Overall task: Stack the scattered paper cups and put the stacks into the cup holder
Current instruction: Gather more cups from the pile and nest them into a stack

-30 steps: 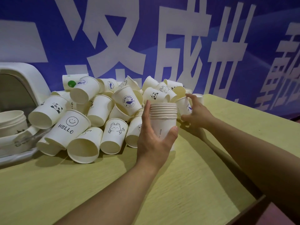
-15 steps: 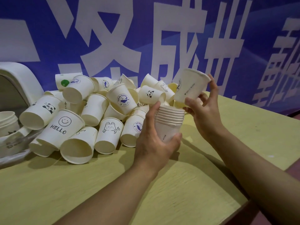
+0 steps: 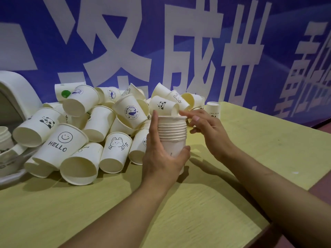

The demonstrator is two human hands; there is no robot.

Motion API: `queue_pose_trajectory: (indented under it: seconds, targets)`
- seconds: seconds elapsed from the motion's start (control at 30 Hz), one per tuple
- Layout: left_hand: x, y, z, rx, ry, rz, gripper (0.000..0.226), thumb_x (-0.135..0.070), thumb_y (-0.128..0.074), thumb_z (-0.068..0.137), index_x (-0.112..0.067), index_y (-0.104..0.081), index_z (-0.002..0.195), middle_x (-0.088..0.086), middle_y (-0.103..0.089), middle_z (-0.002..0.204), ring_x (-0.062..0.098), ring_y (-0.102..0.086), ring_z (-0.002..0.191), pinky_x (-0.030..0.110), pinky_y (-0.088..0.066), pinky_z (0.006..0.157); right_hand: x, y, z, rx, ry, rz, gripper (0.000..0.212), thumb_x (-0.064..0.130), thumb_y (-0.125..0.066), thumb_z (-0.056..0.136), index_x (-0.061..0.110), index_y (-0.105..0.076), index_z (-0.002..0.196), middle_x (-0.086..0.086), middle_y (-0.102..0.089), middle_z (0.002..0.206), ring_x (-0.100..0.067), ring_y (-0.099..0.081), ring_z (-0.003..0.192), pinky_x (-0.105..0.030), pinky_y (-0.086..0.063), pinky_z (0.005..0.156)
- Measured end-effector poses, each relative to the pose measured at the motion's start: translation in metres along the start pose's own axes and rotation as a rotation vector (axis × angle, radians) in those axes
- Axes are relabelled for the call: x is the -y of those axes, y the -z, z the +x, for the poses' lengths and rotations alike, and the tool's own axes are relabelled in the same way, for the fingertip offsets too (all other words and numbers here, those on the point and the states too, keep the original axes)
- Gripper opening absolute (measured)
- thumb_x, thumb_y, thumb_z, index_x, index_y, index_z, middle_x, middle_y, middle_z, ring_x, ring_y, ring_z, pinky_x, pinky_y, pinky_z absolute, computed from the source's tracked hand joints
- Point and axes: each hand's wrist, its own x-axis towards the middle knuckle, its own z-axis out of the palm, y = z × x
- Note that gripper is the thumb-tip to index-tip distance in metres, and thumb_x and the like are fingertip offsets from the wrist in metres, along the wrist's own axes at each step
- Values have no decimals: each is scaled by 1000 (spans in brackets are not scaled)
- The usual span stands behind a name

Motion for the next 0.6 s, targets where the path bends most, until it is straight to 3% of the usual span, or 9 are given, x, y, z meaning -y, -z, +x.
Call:
queue_pose_trajectory:
  seconds: [0.1, 0.17, 0.23, 0.33, 0.4, 0.6]
  targets:
    - [0, -1, 0, -23, 15, -29, 107, -33, -84, 74, -60, -8, 143, -11, -40, 153, 14, -48, 131, 40, -46, 105, -12, 1, 5, -167, 11, -132, 26, 26, -48, 101, 35, -67, 117, 2, -58, 117, -2, -56, 102, -18, -49, 83]
    - [0, -2, -1, -41, 52, -69, 101, -32, -86, 71, -56, -15, 138, -8, -47, 145, 17, -53, 125, 44, -47, 103, -24, 10, 16, -361, -45, -330, 30, 22, -56, 98, 36, -61, 124, 3, -53, 123, -5, -54, 105, -24, -48, 93]
    - [1, -2, 0, -48, 85, -89, 97, -33, -86, 69, -52, -18, 136, -5, -51, 138, 21, -57, 117, 46, -50, 98, -37, 25, 29, -448, -147, -591, 47, 23, -62, 94, 36, -49, 138, 0, -43, 137, -18, -42, 124, -33, -41, 105]
    - [2, -3, 0, -20, 108, -95, 97, -34, -85, 69, -52, -17, 136, -4, -53, 134, 25, -60, 111, 47, -52, 94, -59, 43, 38, -394, -392, -845, 68, 24, -64, 94, 39, -29, 150, -2, -22, 156, -29, -24, 141, -49, -31, 113]
    - [3, -3, 2, -14, 114, -96, 98, -35, -85, 70, -53, -16, 136, -5, -53, 133, 24, -60, 110, 44, -52, 92, -68, 50, 43, -354, -503, -842, 73, 22, -63, 95, 41, -23, 152, -3, -16, 160, -32, -20, 144, -55, -26, 114]
    - [8, -5, 4, 18, 116, -106, 100, -38, -84, 71, -61, -11, 136, -6, -53, 135, 20, -59, 109, 32, -48, 88, -86, 65, 66, -260, -440, -874, 62, 21, -62, 95, 38, -33, 147, -4, -21, 159, -33, -21, 143, -55, -27, 114]
